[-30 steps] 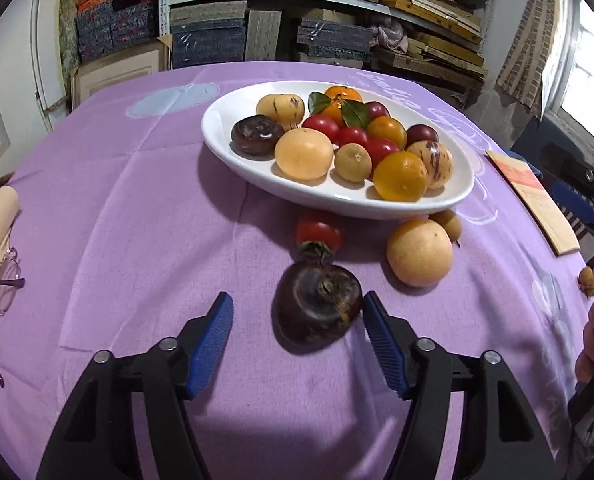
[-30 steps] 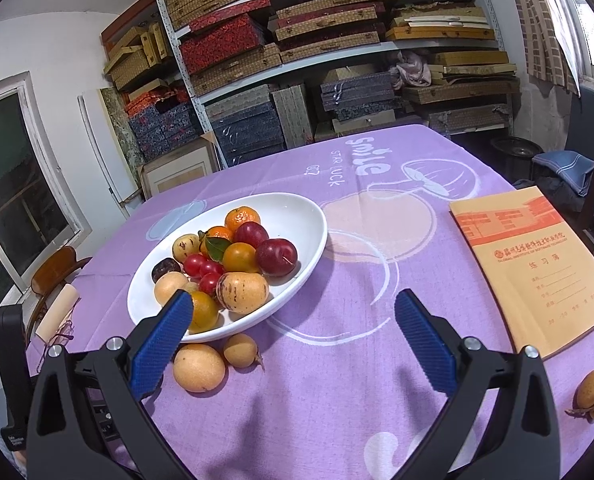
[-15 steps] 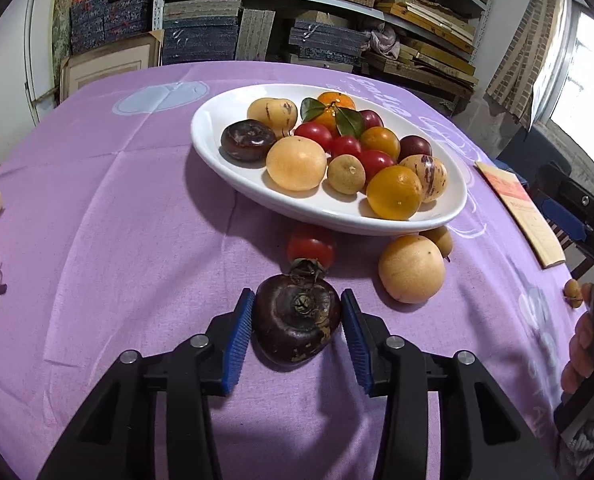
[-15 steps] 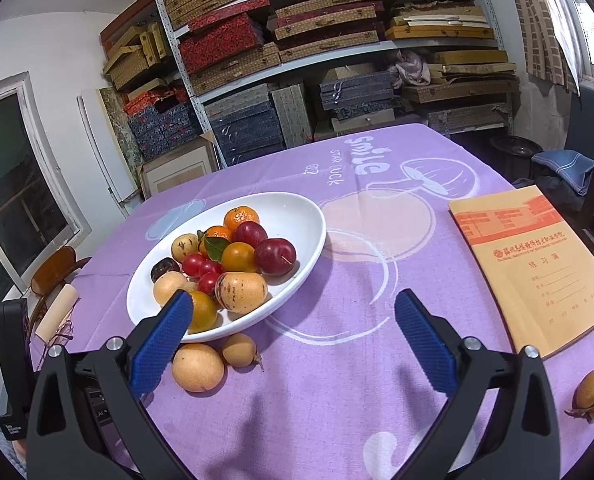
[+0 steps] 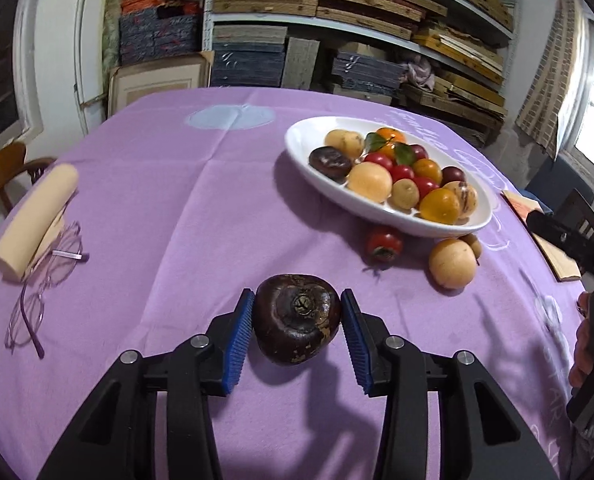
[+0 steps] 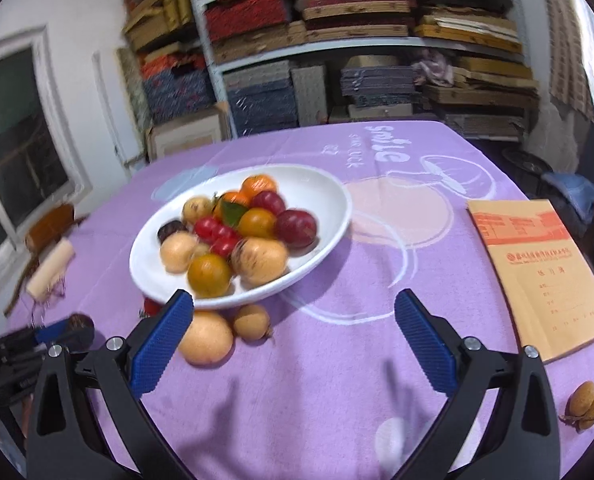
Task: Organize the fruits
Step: 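Lift the purple fruit with the left gripper while the right grasps the small tan fruit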
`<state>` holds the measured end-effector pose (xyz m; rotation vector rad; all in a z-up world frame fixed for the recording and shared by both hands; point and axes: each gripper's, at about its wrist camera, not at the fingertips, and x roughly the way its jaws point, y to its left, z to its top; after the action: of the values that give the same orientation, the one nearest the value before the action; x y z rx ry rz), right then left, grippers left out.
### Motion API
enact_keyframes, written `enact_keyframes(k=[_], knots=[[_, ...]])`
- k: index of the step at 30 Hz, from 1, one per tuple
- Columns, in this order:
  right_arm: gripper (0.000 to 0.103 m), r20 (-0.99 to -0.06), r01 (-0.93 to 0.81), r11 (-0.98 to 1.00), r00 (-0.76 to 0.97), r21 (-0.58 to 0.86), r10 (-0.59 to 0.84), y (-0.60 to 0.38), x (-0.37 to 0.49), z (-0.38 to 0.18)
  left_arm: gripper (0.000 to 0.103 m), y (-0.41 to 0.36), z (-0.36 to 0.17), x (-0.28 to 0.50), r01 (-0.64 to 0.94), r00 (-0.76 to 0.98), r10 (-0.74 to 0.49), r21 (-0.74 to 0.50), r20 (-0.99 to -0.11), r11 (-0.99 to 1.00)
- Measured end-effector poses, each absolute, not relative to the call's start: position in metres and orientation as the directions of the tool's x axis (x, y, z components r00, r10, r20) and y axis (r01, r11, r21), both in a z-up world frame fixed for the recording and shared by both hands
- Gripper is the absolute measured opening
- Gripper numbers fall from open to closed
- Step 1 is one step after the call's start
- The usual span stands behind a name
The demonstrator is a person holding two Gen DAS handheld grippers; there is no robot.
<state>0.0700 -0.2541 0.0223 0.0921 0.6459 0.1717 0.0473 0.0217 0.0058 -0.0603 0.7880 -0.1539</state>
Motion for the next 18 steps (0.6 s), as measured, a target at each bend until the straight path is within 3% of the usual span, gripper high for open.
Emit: enact_keyframes(k=[3, 5, 6, 12, 18], knots=[[0.090, -0.631, -0.155, 0.987, 0.763, 0.031, 0.140, -0.234, 0.072, 0.014, 0.044, 0.023, 0.005, 0.047, 0.123, 0.694, -0.172, -0.120, -0.699, 0.985], [0.063, -0.671, -0.156, 0.987, 0.729, 0.029, 0.135, -0.231, 0.079, 0.006, 0.044, 0.021, 0.002, 0.047, 0.141, 0.680, -0.184, -0.119, -0.710, 0.983], [0.060, -0.683, -0.153, 0.987, 0.717, 0.039, 0.138, -0.232, 0.082, 0.003, 0.044, 0.021, 0.000, 0.047, 0.146, 0.675, -0.193, -0.128, -0.713, 0.981], [0.057, -0.712, -0.173, 0.983, 0.683, 0.056, 0.161, -0.228, 0.099, -0.007, 0.044, 0.025, -0.004, 0.052, 0.135, 0.649, -0.210, -0.161, -0.731, 0.978], [0.048, -0.732, -0.181, 0.980, 0.657, 0.079, 0.181, -0.225, 0.112, -0.012, 0.044, 0.027, -0.006, 0.053, 0.134, 0.642, -0.212, -0.164, -0.737, 0.977]])
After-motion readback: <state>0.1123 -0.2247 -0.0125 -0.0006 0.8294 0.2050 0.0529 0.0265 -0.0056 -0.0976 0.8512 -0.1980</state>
